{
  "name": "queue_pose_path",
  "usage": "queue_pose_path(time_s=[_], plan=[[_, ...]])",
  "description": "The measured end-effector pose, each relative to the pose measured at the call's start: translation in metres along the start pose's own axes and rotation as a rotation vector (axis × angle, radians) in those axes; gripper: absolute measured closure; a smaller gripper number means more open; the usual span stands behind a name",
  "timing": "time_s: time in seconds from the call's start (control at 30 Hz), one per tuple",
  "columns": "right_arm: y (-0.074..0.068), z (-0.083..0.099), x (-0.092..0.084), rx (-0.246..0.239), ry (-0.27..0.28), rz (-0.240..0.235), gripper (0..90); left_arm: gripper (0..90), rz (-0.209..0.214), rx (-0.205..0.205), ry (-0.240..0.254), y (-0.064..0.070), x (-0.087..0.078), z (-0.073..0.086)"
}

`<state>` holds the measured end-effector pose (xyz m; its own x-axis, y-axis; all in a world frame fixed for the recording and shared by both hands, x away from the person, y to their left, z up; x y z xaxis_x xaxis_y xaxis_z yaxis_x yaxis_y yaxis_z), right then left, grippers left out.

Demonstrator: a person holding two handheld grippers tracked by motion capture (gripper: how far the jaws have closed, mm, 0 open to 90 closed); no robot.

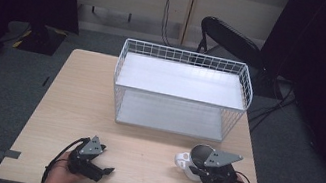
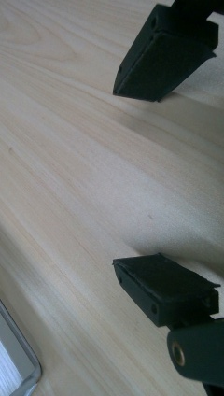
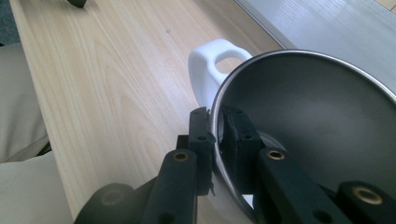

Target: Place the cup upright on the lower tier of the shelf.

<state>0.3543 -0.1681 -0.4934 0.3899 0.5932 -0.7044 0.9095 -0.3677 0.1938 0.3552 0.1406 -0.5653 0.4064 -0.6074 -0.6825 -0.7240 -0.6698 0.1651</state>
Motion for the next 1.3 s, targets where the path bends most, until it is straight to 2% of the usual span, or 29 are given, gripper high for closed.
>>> queue_pose_path(time_s=[0.17, 0.3, 0.6, 0.83, 1.3], plan=[[-0.001, -0.003, 0.001, 0.004, 0.02, -0.001, 82.1, 14.1, 0.0, 0.0, 0.0, 0.0, 0.0, 0.0], [0.0, -0.009, -0.001, -0.009, 0.036, 0.019, 82.1, 14.1, 0.0, 0.0, 0.0, 0.0, 0.0, 0.0], [0.006, -0.017, -0.002, 0.009, 0.07, 0.039, 82.1, 14.1, 0.0, 0.0, 0.0, 0.0, 0.0, 0.0], [0.012, -0.021, 0.002, 0.002, 0.073, 0.069, 82.1, 14.1, 0.0, 0.0, 0.0, 0.0, 0.0, 0.0], [0.021, -0.035, 0.006, -0.006, 0.082, 0.087, 82.1, 14.1, -0.002, -0.001, 0.001, 0.0, 0.0, 0.0]])
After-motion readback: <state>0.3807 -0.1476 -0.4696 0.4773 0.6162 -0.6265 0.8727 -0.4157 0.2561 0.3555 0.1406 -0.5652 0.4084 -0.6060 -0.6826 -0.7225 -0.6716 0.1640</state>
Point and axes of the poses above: each handheld gripper's, and its own axes: x roughly forward along the jaws, z roughly out of its underside, y roughly to its right, the point moved 9 cm from there along x, roughly forward along the jaws, and after that the axes turned 12 degrees about -x, right-handed, at the moved point
